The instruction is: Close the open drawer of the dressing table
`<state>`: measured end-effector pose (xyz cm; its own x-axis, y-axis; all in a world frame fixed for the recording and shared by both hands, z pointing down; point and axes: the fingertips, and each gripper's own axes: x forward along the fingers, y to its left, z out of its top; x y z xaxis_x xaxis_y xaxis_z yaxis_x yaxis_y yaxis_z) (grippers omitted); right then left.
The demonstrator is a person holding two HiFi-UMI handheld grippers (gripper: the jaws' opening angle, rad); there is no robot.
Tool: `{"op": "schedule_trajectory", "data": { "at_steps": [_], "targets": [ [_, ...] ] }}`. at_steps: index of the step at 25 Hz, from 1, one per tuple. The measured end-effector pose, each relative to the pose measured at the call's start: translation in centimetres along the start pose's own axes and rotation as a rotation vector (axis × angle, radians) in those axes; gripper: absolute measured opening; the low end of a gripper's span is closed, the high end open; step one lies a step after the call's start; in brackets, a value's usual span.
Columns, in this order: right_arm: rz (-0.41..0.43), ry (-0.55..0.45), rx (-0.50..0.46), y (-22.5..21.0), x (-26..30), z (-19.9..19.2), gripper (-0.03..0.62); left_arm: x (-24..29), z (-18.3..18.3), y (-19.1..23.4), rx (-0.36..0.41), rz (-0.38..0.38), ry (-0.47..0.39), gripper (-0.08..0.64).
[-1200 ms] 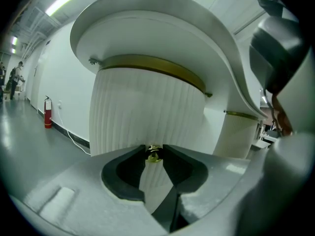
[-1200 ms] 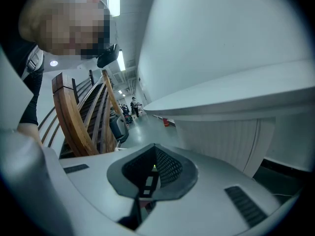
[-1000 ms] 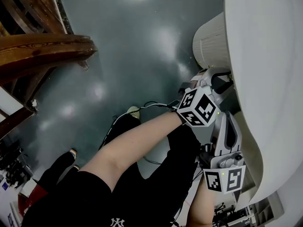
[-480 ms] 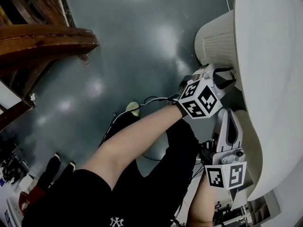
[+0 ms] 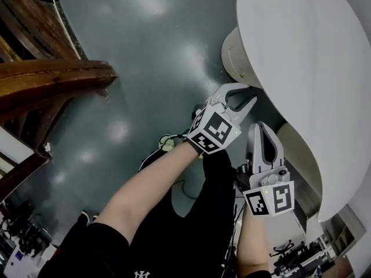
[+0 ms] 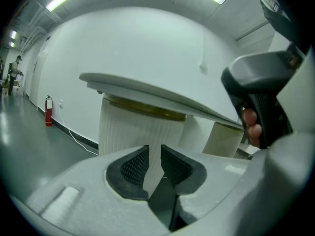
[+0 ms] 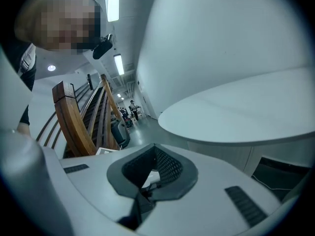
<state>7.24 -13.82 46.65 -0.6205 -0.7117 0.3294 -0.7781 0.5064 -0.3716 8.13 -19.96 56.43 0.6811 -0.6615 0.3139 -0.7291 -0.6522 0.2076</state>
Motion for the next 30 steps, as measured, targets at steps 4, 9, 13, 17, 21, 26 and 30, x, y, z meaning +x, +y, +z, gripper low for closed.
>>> {"op": "schedule_trajectory", "data": {
  "at_steps": [4, 9, 13, 17, 21, 26, 30],
  "targets": [
    [-0.021, -0.02, 0.007, 1.3, -1.9, 1.8, 0.015, -2.9, 2.9, -1.8, 0.007, -0.007, -0.008, 0.069],
    [-0.045, -0.046, 0.011, 3.1, -4.0, 3.5, 0.015, -6.2, 5.9, -4.2, 0.026, -0.029, -0.016, 0.048],
    [-0.064, -0.071, 0.004, 4.8, -5.6, 5.0, 0.014, -9.2, 8.2, -5.7, 0.035, -0.041, -0.02, 0.026],
    [-0.083, -0.1, -0.006, 5.9, -7.2, 6.8, 0.015, -12.1, 10.9, -7.1, 0.041, -0.039, -0.027, 0.011],
    [-0.099, -0.126, -0.021, 6.8, -8.9, 8.7, 0.014, -14.8, 13.9, -8.6, 0.048, -0.043, -0.05, 0.009],
    [-0.112, -0.153, -0.04, 8.4, -10.9, 10.8, 0.014, -17.7, 17.5, -10.3, 0.058, -0.052, -0.075, 0.009],
    [-0.132, -0.16, -0.048, 9.3, -12.4, 11.9, 0.014, -19.3, 19.4, -11.8, 0.063, -0.052, -0.085, 0.009]
  ]
}}
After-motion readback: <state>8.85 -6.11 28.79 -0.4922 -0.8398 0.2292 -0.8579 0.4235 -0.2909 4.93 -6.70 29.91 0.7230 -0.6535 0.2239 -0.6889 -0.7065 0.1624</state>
